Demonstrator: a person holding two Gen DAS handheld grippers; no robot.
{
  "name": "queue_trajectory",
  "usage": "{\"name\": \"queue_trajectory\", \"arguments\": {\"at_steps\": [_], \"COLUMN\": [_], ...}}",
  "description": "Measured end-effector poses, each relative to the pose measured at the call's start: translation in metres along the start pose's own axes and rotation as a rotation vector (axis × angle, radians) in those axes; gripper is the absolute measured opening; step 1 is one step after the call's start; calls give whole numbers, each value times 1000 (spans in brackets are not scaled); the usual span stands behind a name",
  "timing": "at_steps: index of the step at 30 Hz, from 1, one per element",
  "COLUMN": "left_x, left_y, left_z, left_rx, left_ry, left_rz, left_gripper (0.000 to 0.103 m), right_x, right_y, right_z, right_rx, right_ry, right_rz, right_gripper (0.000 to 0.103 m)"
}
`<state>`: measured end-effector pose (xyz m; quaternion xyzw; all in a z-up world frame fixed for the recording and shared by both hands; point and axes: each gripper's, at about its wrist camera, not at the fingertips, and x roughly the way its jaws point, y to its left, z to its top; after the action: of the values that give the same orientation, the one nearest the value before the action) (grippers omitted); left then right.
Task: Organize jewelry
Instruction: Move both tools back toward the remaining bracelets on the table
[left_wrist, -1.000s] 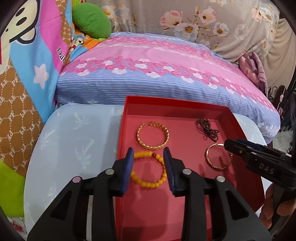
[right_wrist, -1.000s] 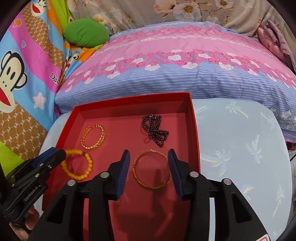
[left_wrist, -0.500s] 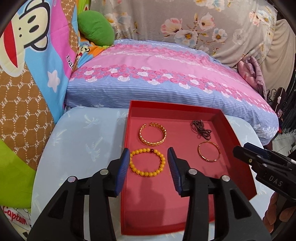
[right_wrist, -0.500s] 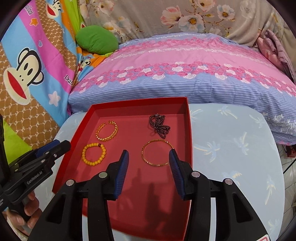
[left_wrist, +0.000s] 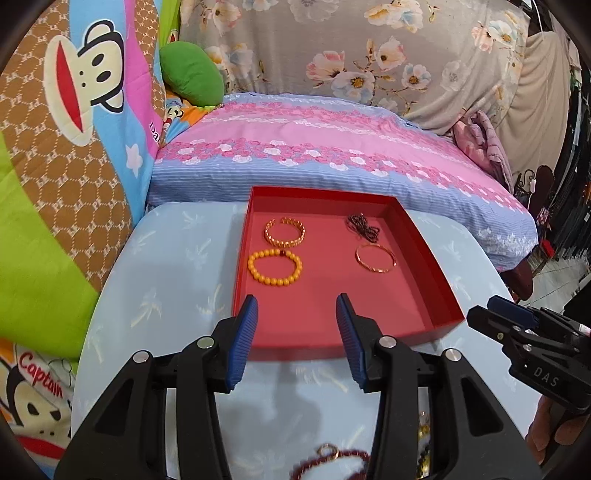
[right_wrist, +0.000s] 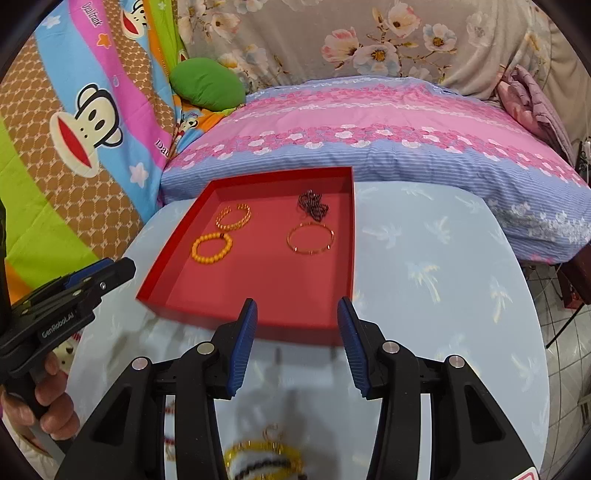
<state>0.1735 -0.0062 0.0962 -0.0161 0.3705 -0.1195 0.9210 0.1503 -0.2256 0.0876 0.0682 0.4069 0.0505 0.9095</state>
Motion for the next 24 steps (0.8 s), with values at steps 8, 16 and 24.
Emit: {"name": "queue_trajectory", "arguments": {"at_steps": [8,16,24], "left_x": [-20,-17,-10], "left_y": [-5,-4,-4], "left_z": [-47,-95,-126], "left_rx": [-14,-42,-47], "left_ry": [29,78,97], "left_rz": [15,49,86], "left_gripper": [43,43,43], "right_x": [-31,-30,-21], "right_y": [4,0,4], "right_z": [-66,-119,-139], "right_rx": [-10,41,32], "right_ry": [10,60,69], "right_rz": [-28,-45,-78], "right_gripper": [44,44,42]}}
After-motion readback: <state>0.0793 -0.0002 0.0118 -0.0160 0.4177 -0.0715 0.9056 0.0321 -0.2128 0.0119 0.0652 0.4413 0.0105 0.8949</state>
